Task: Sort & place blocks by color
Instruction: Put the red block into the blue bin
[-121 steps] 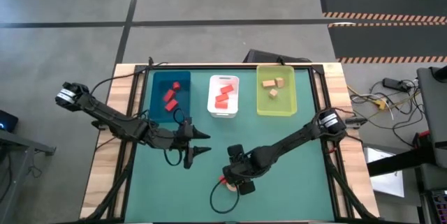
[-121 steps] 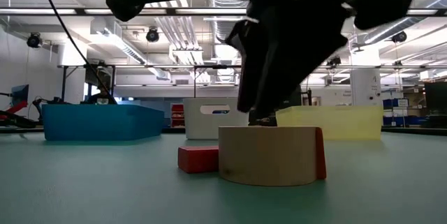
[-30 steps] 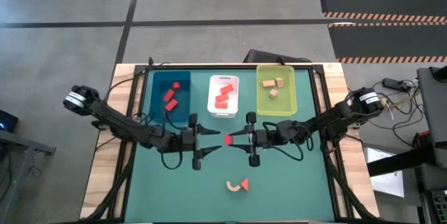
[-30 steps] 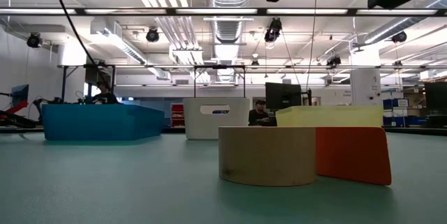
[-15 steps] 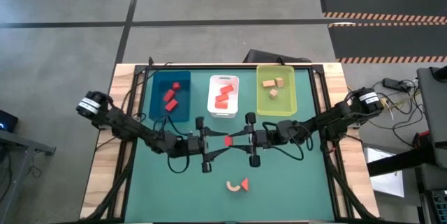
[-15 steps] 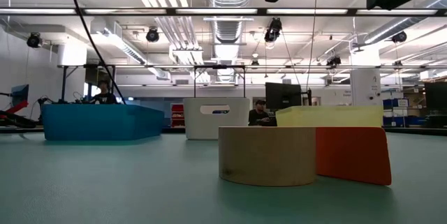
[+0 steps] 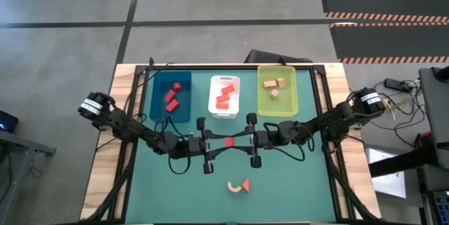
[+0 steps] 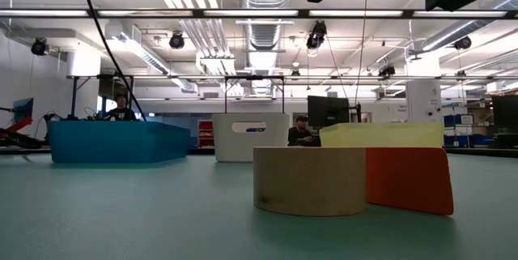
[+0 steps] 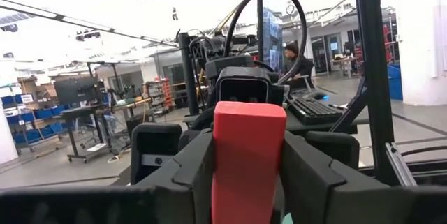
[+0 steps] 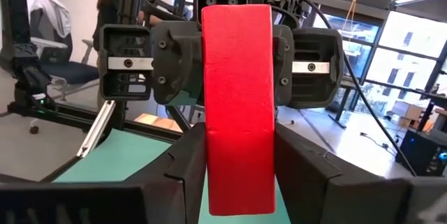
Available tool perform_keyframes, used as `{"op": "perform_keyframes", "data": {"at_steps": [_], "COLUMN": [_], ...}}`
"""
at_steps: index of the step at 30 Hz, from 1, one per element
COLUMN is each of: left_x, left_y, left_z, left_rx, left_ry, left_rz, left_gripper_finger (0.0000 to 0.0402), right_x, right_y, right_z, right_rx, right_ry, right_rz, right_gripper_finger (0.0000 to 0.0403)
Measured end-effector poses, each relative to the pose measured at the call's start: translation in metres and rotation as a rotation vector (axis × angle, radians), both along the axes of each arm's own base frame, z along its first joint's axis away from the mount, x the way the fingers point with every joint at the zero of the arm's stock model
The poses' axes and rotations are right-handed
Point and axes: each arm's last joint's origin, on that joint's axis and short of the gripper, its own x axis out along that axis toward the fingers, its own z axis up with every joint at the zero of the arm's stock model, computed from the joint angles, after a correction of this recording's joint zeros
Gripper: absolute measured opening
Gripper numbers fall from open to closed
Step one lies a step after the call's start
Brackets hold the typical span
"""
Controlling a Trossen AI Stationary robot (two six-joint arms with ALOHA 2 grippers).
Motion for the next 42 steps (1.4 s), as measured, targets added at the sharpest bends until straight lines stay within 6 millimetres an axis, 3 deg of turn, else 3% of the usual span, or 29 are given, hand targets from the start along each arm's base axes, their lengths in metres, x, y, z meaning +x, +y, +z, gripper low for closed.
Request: {"op": "perform_keyframes", "data": {"at_steps": [14,25,34,42], "left_x": [-0.001,-0.009,-0.032,-0.064], "left_y": [0.002,0.013,0.041,0.082], "left_z": [0.001,0.011,0.029,0.041], "left_rx": [-0.025,-0.153,-0.330,-0.508], "left_ry": [0.004,0.048,0.174,0.274], "left_rz": [0.056,0.173,0.240,0.403], "left_gripper_finger": [0.0124,0.0126,0.0126,0.0126], "right_x": [-0.003,-0.031,-0.056,-0.066], "right_y": [-0.001,-0.012,-0.022,-0.025], "right_z": [0.005,0.032,0.051,0.049], "right_rx": [0.012,-0.008,-0.051,-0.084], "right_ry": [0.020,0.162,0.211,0.305], "right_rz": [-0.014,-0.144,-0.221,-0.222], "right_gripper_finger": [0.0191,0.0194,0.0194,0.0194]}}
